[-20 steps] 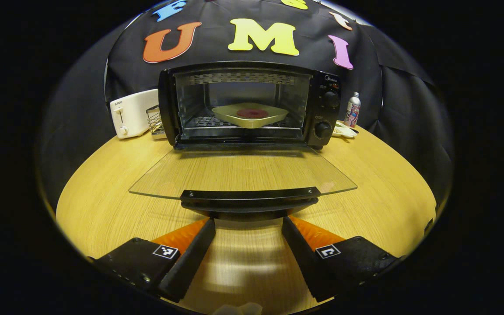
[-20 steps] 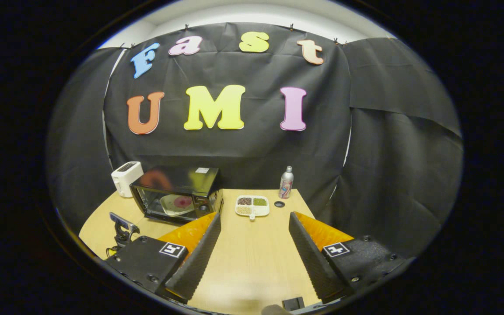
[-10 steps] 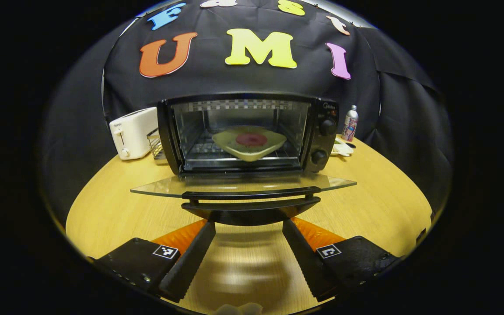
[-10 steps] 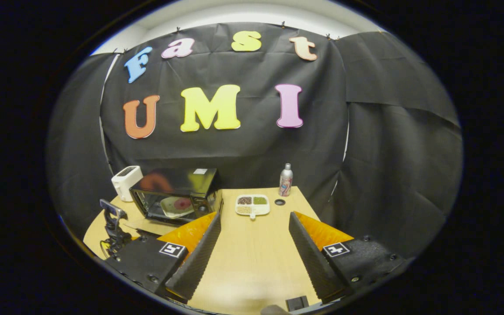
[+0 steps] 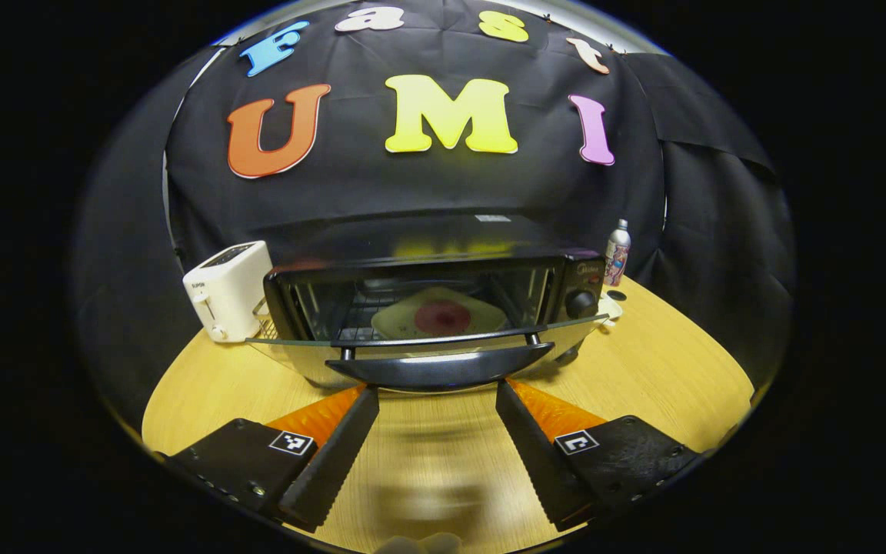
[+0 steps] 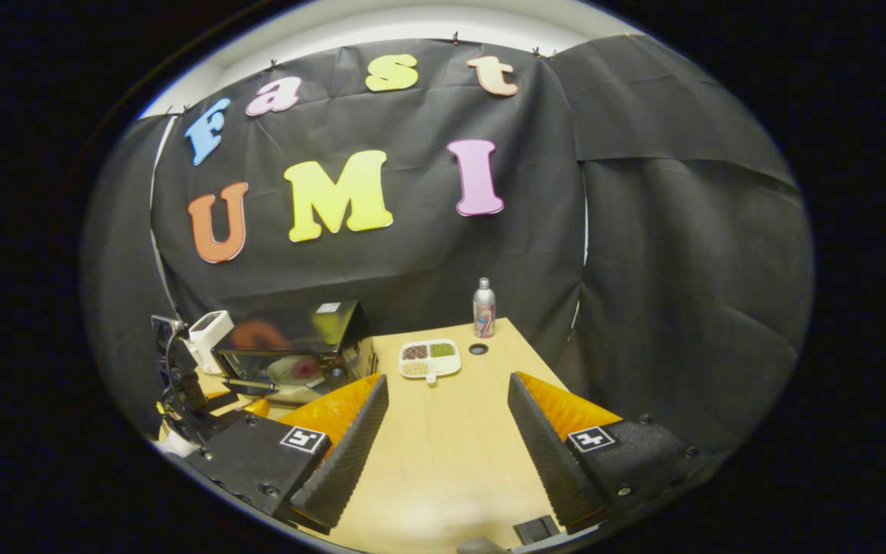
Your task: Open the electric oven with the left hand, put the food in, and close the electric oven.
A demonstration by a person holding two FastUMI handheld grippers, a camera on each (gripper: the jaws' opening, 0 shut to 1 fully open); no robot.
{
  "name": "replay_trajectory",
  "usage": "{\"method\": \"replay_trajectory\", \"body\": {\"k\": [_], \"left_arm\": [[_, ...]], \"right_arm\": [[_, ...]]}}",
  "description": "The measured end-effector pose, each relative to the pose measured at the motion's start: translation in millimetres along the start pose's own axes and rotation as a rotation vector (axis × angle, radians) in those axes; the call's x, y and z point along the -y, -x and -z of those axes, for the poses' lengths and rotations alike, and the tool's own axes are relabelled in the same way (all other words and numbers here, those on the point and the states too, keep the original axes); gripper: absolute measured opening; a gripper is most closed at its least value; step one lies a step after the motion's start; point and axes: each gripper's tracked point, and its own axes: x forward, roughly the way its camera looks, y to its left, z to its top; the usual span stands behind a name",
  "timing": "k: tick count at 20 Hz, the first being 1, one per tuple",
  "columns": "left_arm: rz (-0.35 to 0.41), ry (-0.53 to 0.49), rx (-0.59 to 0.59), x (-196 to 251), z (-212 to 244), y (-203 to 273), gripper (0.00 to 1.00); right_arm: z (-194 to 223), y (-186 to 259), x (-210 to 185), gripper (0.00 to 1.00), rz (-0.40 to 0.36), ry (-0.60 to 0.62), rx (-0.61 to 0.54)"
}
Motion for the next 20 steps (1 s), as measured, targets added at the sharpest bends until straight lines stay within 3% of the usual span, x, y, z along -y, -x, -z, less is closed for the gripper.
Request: {"method": "replay_trajectory", "body": {"k": [12, 20], "left_arm": [[0.006, 0.013, 0.012, 3, -3, 5, 0.98], [0.004, 0.023, 0.128, 16, -52, 74, 0.98]], "right_arm": [[-9, 7, -15, 0.96, -0.017, 0.037, 0.02], [-27, 34, -24, 0.96, -0.074, 0.081, 0.073]]}}
